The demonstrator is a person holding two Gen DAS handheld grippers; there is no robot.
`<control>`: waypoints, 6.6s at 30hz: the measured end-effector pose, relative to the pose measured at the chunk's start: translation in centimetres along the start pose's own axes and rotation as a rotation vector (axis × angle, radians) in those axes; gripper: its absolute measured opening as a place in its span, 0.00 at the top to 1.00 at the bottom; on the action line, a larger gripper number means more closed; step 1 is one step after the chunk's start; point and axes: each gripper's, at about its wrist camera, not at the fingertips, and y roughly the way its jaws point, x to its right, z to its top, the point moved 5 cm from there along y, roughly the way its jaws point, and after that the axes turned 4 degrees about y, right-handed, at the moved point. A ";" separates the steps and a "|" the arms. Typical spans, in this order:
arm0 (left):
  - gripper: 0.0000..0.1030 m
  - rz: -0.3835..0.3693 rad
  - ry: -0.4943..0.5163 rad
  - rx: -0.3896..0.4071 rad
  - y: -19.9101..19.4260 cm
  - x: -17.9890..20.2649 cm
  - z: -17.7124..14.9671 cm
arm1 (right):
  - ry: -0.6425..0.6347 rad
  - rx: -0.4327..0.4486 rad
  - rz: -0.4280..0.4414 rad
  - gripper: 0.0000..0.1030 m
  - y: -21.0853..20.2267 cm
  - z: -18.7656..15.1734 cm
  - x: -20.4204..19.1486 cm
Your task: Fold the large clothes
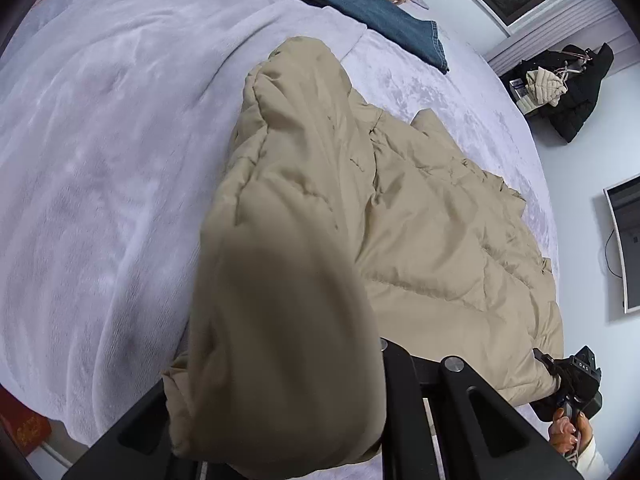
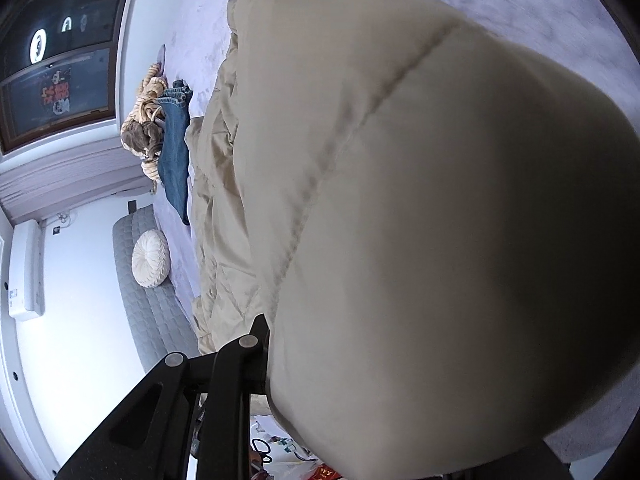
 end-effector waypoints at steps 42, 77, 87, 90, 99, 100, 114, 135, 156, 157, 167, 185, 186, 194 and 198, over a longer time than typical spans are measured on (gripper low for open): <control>0.47 0.385 0.253 -0.036 7.7 2.1 11.5 | -0.571 0.166 -0.579 0.81 6.6 5.9 -10.4; 0.00 0.317 0.196 -0.047 -0.7 4.6 4.9 | -0.686 0.043 -0.575 0.18 4.8 -4.1 -13.1; 0.00 0.273 0.263 -0.084 -0.9 0.7 5.9 | -0.540 0.077 -0.361 0.00 6.7 -8.1 -13.8; 0.00 0.262 0.252 -0.090 -1.0 -1.2 6.3 | -0.514 0.073 -0.337 0.00 7.8 -9.1 -13.9; 0.00 0.067 0.118 -0.146 -0.8 -5.9 7.0 | -0.450 -0.032 -0.377 0.00 12.0 -11.1 -13.0; 0.00 0.036 0.112 -0.157 -0.5 -6.1 7.0 | -0.443 -0.034 -0.380 0.00 12.3 -11.1 -12.8; 0.00 -0.304 0.128 -0.364 6.6 -5.1 7.2 | -0.427 -0.065 -0.444 0.00 14.4 -10.1 -11.0; 0.76 -0.378 0.349 -0.391 4.5 1.1 6.1 | -0.481 -0.035 -0.455 0.00 12.7 -10.5 -12.7; 0.74 -0.255 0.520 -0.349 -2.2 24.2 3.1 | -0.482 -0.027 -0.328 0.98 16.6 -1.8 -10.3; 0.72 -0.253 0.533 -0.355 -1.7 25.5 3.0 | -0.471 -0.041 -0.312 0.99 16.5 -1.7 -10.2; 0.40 -0.413 0.547 -0.507 3.7 33.3 1.6 | -0.392 0.056 -0.203 0.94 3.6 0.2 -8.4; 0.25 -0.291 0.792 -0.437 6.7 37.6 -2.9 | -0.474 0.215 -0.212 0.21 -10.6 -9.3 -4.8; 0.25 -0.287 0.798 -0.435 7.6 38.3 -3.6 | -0.498 0.187 -0.204 0.21 -10.3 -9.7 -5.3; 0.25 -0.270 0.811 -0.427 9.7 38.9 -3.7 | -0.623 0.092 -0.296 0.21 -4.8 -11.7 -6.9; 0.25 -0.247 0.830 -0.374 8.8 38.8 -3.2 | -0.559 0.155 -0.314 0.21 -5.1 -10.2 -6.3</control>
